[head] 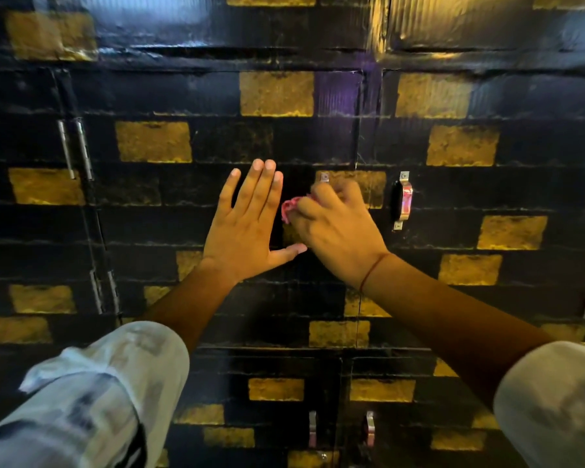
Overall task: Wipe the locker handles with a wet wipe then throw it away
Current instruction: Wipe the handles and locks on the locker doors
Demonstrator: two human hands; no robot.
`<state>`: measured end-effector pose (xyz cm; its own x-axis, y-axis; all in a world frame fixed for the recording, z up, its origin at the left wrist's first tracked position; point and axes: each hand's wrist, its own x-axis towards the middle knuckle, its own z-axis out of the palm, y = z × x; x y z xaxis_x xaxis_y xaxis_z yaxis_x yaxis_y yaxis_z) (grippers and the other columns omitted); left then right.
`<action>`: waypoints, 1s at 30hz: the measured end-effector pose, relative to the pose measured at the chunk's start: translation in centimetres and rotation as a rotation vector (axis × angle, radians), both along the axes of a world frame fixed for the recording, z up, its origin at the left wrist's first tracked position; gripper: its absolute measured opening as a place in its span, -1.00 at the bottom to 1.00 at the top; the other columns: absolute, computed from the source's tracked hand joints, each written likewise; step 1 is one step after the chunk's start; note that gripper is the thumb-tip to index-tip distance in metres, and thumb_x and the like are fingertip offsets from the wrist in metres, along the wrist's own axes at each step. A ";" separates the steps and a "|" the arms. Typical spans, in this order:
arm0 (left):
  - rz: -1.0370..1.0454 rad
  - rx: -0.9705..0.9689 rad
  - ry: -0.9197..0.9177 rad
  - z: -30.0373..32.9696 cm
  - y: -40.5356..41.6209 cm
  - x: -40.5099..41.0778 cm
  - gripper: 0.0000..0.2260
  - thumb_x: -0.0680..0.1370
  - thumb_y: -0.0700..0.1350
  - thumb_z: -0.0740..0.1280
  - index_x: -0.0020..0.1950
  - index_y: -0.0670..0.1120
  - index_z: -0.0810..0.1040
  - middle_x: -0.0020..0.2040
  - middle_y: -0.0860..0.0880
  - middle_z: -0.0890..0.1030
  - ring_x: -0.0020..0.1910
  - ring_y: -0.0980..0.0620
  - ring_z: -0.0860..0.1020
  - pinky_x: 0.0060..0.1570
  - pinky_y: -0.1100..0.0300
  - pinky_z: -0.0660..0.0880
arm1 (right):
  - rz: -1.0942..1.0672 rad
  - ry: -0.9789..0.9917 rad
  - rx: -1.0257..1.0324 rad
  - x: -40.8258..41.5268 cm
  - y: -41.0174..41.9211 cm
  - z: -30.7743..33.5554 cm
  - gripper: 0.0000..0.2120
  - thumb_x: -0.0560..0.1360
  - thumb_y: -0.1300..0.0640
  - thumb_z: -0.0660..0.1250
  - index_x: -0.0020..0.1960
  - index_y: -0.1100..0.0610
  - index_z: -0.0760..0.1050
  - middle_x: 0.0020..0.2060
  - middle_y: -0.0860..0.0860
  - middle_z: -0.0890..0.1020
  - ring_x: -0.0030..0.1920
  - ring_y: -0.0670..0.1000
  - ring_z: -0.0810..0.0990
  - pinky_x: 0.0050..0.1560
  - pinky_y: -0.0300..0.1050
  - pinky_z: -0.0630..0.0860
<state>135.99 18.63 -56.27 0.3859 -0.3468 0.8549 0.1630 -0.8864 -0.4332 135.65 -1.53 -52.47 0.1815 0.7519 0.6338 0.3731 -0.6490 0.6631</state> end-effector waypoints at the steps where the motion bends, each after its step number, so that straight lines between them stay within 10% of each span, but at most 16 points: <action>1: 0.007 0.004 -0.002 0.0 0.0 -0.1 0.04 0.54 0.53 0.03 0.65 -0.31 0.01 0.65 -0.29 0.00 0.65 -0.24 -0.02 0.59 -0.26 -0.01 | -0.004 -0.021 0.020 0.3 -0.2 0.2 -0.67 0.50 0.04 0.26 0.25 0.03 0.56 0.07 0.00 0.54 0.23 0.19 0.44 0.15 0.17 0.30; 8: -0.026 0.043 0.093 0.4 0.5 -1.2 0.11 0.48 0.55 0.12 0.64 -0.33 -0.01 0.66 -0.30 -0.04 0.65 -0.26 -0.07 0.59 -0.28 -0.04 | 0.176 0.028 0.011 0.4 -1.5 -3.3 -0.72 0.58 0.11 0.17 0.19 0.06 0.58 0.01 0.00 0.59 0.17 0.15 0.48 0.07 0.09 0.31; 15: -0.013 -0.004 0.067 1.0 -1.6 -1.3 0.14 0.44 0.59 0.12 0.65 -0.31 0.04 0.66 -0.28 0.02 0.65 -0.24 -0.02 0.58 -0.30 -0.04 | 0.679 0.654 0.979 0.6 -2.2 0.7 -0.80 0.55 0.26 0.37 0.16 0.16 0.64 0.01 -0.05 0.65 -0.04 -0.25 0.58 0.05 -0.49 0.45; 19: 0.023 -0.041 0.074 0.8 -2.6 -0.2 0.18 0.42 0.63 0.05 0.66 -0.29 -0.07 0.67 -0.27 -0.07 0.65 -0.24 -0.10 0.57 -0.32 -0.07 | 0.752 0.919 1.046 0.8 -1.9 -0.8 -0.92 0.51 0.24 0.44 0.00 0.17 0.59 -0.20 -0.08 0.66 -0.21 -0.20 0.65 -0.16 -0.39 0.55; 30: 0.001 -0.021 0.066 0.6 -2.3 -0.1 0.15 0.45 0.62 0.04 0.66 -0.29 -0.02 0.66 -0.27 -0.04 0.65 -0.25 -0.06 0.56 -0.33 -0.04 | 0.450 0.696 0.768 1.4 -1.9 -2.4 -0.82 0.51 0.18 0.44 0.02 0.10 0.45 -0.15 -0.10 0.55 -0.15 -0.11 0.54 -0.10 -0.05 0.57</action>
<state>135.94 16.33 -55.70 0.4417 -0.3283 0.8349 0.1357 -0.8955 -0.4239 137.05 -3.42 -54.88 0.4867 0.2928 0.8230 0.8081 -0.5087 -0.2969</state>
